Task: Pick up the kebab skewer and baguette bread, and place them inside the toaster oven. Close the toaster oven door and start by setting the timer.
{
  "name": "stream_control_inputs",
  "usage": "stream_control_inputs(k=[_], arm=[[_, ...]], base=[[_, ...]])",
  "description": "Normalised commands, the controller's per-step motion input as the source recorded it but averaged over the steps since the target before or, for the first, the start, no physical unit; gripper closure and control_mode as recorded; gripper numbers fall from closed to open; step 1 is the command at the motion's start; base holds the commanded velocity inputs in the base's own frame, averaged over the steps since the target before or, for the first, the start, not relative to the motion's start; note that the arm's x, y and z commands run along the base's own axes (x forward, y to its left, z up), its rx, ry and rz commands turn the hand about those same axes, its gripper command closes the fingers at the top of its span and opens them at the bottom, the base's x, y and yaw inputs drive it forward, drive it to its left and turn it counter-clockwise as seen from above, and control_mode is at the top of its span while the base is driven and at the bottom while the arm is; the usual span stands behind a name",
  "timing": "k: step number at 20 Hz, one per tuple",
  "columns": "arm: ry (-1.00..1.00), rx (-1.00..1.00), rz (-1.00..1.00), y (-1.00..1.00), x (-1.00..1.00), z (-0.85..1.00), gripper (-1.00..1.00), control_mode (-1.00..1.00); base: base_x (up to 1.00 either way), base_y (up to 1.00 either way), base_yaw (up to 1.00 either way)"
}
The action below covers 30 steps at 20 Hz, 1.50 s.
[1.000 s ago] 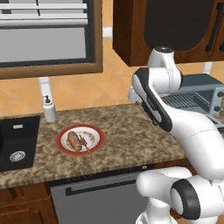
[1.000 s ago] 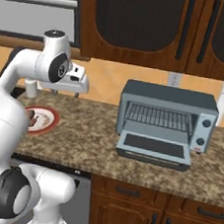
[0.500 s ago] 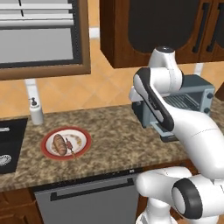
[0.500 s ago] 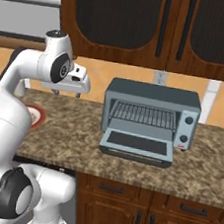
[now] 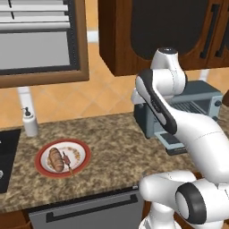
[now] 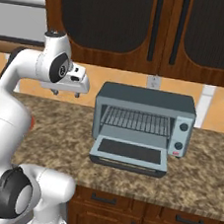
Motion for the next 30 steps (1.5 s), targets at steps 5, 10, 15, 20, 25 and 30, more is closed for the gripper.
stream_control_inputs(k=[5,10,15,20,25,30], arm=[[0.0,0.0,0.0,0.0,0.0,0.0,-1.0,1.0],[0.0,0.0,0.0,0.0,0.0,0.0,-1.0,1.0],[0.0,0.0,0.0,0.0,0.0,0.0,-1.0,1.0],[-0.09,0.0,0.0,-0.63,-0.35,0.0,-1.0,-1.0],[-0.16,0.09,0.0,-1.0,-0.66,-0.12,-1.0,-1.0],[-0.19,0.01,0.0,-1.0,-0.14,-0.24,-1.0,-1.0]], base=[[0.48,-0.06,-0.03],[0.23,0.0,0.0],[0.0,0.0,0.0],[0.0,0.0,0.0],[0.0,0.0,0.0],[0.0,0.0,0.0]])
